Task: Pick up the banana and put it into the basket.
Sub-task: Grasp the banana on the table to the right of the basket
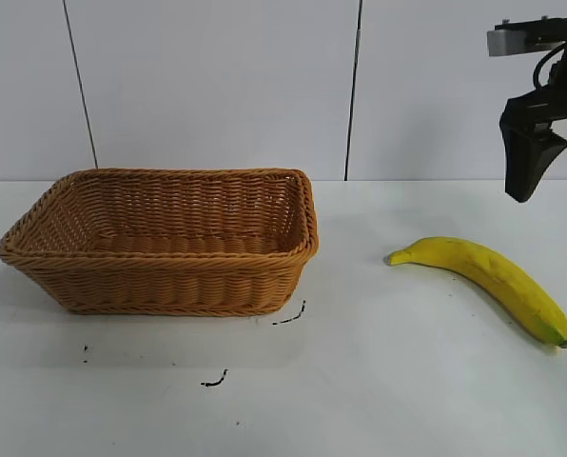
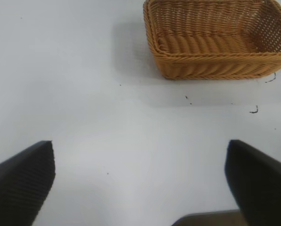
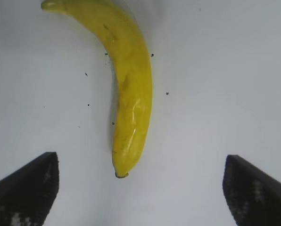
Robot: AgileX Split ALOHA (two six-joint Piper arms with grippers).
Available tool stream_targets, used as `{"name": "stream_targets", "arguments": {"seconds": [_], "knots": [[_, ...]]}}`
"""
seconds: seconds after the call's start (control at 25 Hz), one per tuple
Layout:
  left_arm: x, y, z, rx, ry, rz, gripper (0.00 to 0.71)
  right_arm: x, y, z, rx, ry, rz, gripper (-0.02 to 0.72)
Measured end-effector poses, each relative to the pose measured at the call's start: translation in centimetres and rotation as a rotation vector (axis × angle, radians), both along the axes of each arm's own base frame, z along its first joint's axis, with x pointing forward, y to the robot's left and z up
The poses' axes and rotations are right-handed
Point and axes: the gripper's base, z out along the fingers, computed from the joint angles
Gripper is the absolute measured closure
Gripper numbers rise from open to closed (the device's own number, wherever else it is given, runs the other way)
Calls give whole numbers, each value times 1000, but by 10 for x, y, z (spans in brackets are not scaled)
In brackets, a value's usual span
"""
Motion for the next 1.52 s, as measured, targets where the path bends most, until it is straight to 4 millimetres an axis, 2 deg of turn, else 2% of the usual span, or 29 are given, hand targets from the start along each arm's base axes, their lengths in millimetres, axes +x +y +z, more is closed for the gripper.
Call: {"name": "stream_targets", "arguments": {"seconds": [0.24,0.88,1.12,1.24,1.28,1.36,1.4,1.52], "knots": [[0,0,0,0,0,0,15,8,2,-14,-9,-11,-45,27],[0,0,0,0,0,0,15,32,-1,-106,-8,60,-127,27],[0,0,0,0,0,0,15,31,-1,-118,-5,87,-137,29],[0,0,0,0,0,0,15,31,-1,-118,-5,87,-137,106],[0,0,0,0,0,0,15,31,-1,-118,-5,88,-137,166],[0,0,0,0,0,0,15,31,-1,-118,-6,88,-142,351],[0,0,0,0,0,0,15,31,-2,-118,-5,88,-149,401],[0,0,0,0,0,0,15,32,-2,-117,-9,86,-152,389]]}}
